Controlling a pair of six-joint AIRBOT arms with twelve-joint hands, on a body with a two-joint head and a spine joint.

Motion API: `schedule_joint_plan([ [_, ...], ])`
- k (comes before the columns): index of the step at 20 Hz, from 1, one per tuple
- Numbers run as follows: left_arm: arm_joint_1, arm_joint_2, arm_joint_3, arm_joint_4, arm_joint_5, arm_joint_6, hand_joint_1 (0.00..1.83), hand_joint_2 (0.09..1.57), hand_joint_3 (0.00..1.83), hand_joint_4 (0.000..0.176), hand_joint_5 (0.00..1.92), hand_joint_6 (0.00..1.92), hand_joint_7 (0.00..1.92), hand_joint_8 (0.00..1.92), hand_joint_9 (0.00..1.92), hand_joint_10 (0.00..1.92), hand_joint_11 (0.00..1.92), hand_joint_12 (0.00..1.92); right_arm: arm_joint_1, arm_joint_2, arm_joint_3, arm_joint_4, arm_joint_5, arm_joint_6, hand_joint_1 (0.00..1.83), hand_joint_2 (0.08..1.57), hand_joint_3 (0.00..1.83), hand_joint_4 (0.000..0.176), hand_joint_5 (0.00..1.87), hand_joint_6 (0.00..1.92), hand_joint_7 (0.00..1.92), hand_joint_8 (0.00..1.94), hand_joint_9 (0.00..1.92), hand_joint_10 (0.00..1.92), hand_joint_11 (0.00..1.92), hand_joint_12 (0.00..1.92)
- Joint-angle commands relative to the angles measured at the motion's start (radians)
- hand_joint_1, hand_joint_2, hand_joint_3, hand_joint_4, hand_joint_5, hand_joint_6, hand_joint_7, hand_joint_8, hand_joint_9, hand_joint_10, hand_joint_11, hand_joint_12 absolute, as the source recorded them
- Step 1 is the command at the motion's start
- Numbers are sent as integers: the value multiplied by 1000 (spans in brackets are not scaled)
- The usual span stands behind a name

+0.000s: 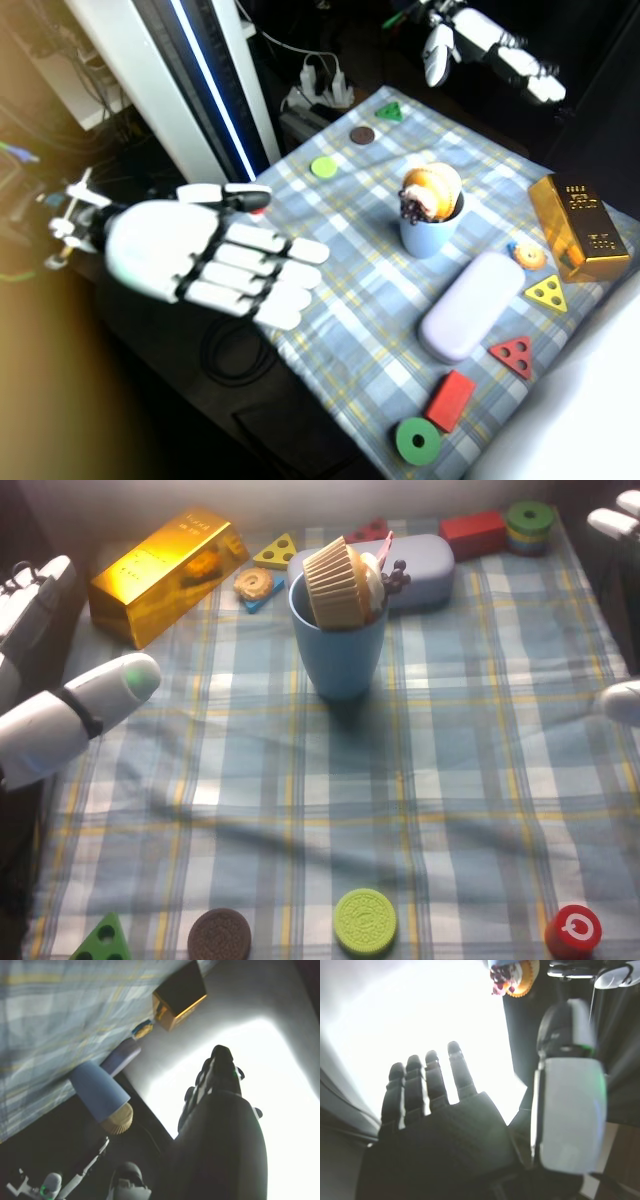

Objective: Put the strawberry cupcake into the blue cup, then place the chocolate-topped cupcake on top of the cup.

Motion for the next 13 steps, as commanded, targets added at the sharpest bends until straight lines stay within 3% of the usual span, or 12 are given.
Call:
schedule_joint_plan([
  [1,7,-5,-5,19,-180,-4,0,855,0,91,46,5,0,0,0,0,0,0,-22,7,-7,39,194,1,0,907,13,104,0,0,0,0,0,0,0,0],
  [3,35,-22,-21,-9,-243,-5,0,864,0,79,24,0,0,0,0,0,0,0,-104,13,-30,92,278,1,0,914,14,119,16,6,0,0,0,0,0,0],
  [4,40,-38,-22,-23,-269,-5,0,875,2,63,25,2,0,0,0,0,0,0,-164,15,-45,130,337,1,0,909,10,117,19,6,0,0,0,0,0,0],
  [6,41,-61,-19,-40,-298,-5,0,864,0,72,31,3,0,0,0,0,0,0,-231,16,-65,180,421,1,0,907,7,116,14,3,0,0,0,0,0,0],
  [7,41,-73,-18,-47,-314,-5,0,864,0,61,29,2,0,0,0,0,0,0,-261,14,-74,205,464,-2,0,892,0,111,3,0,0,0,0,0,0,0],
  [8,41,-81,-17,-50,-326,-5,0,854,0,74,22,0,0,0,0,0,0,0,-268,9,-78,218,483,-5,0,894,0,117,11,4,0,0,0,0,0,0],
  [9,41,-85,-18,-51,-333,-5,0,853,0,75,27,2,0,0,0,0,0,0,-270,5,-79,223,492,-7,0,908,7,115,23,8,0,0,0,0,0,0],
  [10,43,-89,-19,-52,-337,-5,0,842,0,84,20,0,0,0,0,0,0,0,-271,2,-80,225,495,-10,0,905,5,129,7,1,0,0,0,0,0,0],
  [13,46,-96,-22,-52,-345,-5,0,846,0,83,12,2,0,0,0,0,0,0,-272,-5,-82,226,500,-12,0,904,2,125,0,0,0,0,0,0,0,0],
])
